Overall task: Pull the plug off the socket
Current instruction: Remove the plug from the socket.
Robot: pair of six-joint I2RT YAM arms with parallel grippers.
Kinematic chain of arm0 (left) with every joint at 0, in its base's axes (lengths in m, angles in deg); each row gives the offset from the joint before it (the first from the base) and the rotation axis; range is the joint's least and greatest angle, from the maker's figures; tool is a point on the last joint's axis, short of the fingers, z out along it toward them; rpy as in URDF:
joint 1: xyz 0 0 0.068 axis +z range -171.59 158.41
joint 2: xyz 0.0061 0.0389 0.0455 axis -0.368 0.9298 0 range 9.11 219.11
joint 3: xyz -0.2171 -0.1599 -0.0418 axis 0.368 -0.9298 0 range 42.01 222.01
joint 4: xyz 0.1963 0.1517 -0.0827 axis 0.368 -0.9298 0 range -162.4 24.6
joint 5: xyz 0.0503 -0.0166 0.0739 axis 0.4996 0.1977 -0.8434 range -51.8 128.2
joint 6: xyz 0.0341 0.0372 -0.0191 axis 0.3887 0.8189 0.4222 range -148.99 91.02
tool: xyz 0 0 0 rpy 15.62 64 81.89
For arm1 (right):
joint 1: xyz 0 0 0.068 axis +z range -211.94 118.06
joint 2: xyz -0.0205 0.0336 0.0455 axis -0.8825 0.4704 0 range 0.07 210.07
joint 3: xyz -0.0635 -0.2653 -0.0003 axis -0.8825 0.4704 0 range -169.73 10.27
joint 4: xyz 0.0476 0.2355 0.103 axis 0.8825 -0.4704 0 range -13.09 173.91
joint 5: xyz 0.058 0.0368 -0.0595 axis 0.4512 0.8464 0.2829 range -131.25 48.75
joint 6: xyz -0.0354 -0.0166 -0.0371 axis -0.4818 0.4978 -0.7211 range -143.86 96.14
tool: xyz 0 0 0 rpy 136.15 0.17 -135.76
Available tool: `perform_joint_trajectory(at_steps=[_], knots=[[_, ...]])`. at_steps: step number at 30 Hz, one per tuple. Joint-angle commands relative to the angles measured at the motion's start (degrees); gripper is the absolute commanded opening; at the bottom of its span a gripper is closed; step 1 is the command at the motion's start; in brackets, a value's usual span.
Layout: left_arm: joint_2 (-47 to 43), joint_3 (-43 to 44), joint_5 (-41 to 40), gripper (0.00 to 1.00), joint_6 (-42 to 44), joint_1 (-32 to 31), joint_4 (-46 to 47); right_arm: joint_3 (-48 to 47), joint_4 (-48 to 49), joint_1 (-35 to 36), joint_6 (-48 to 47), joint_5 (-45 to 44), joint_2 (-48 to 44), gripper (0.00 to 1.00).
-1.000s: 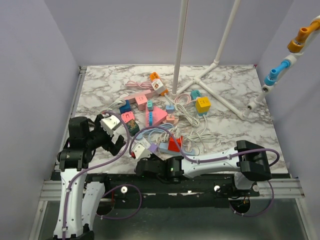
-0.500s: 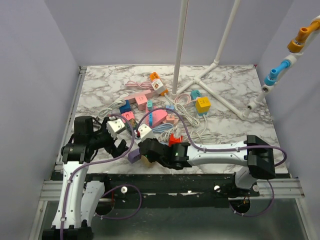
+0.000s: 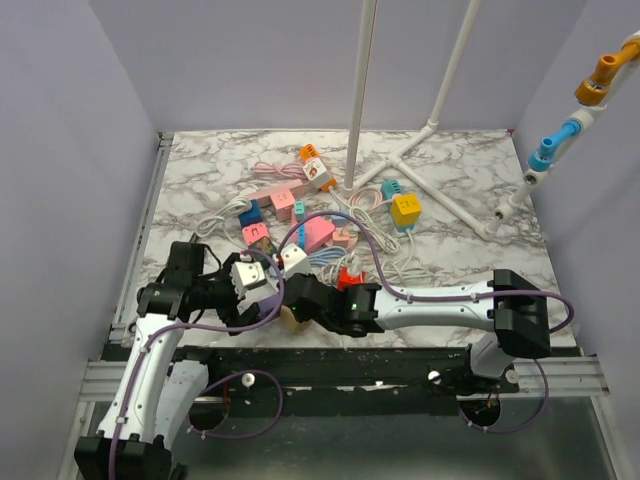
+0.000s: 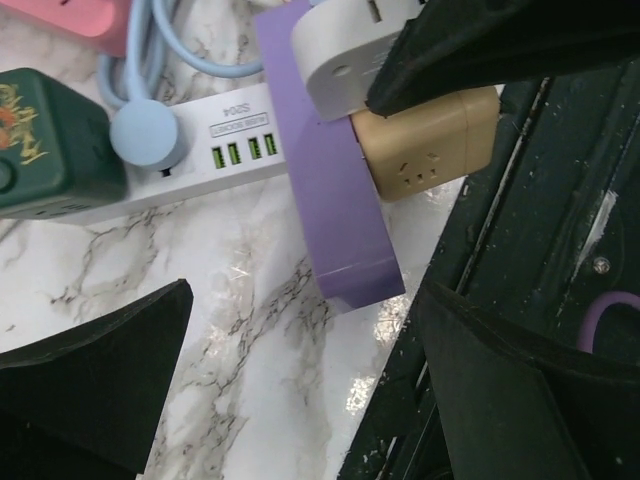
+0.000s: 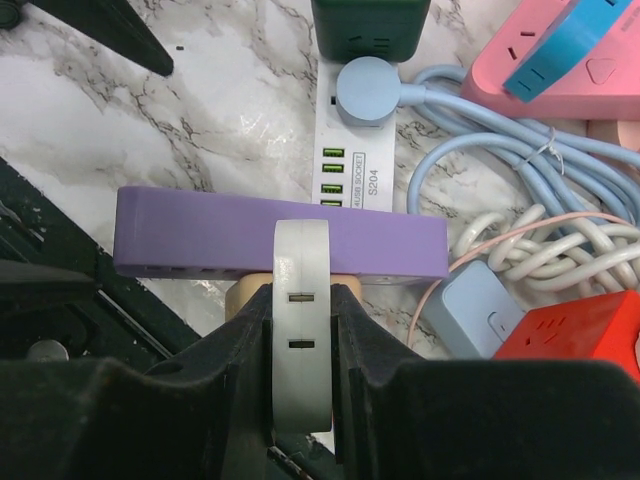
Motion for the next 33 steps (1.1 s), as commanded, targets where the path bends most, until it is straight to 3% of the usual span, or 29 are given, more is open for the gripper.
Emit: perform_joint_trajectory(at_steps=[1, 9, 17, 20, 24, 28, 30, 33], knots=[[2.08, -0.41, 1.26, 0.99, 0.48, -3.79, 1.24, 1.38, 1.88, -0.72, 1.72, -1.54, -1.25, 0.04], [1.97, -6.41, -5.66, 0.98, -7.67, -9.52, 14.15, 3.87, 3.56, 0.01, 3.63, -1.93, -3.15, 0.03], [4.24, -6.46, -9.21, 0.97, -10.44, -12.95, 16.80, 4.66, 5.09, 1.24, 4.22, -2.76, -3.22, 0.02], [4.86, -6.28, -9.75, 0.86, -11.62, -14.33, 17.36, 5.42, 5.97, 1.86, 5.09, -3.37, -3.45, 0.01], [5.48, -6.45, -11.12, 0.54, -12.35, -16.23, 17.50, 7.02, 7.34, 2.12, 6.66, -3.77, -4.83, 0.01], [5.02, -7.21, -13.46, 0.30, -13.32, -17.22, 18.44, 8.26, 8.00, 2.18, 7.72, -3.88, -5.84, 0.01], [4.63, -7.69, -15.45, 0.21, -14.48, -17.63, 19.42, 8.72, 8.16, 2.22, 8.21, -4.02, -6.26, 0.01], [4.13, -8.44, -18.90, 0.19, -16.18, -18.41, 20.68, 9.34, 8.47, 2.30, 9.31, -5.27, -7.09, 0.01]])
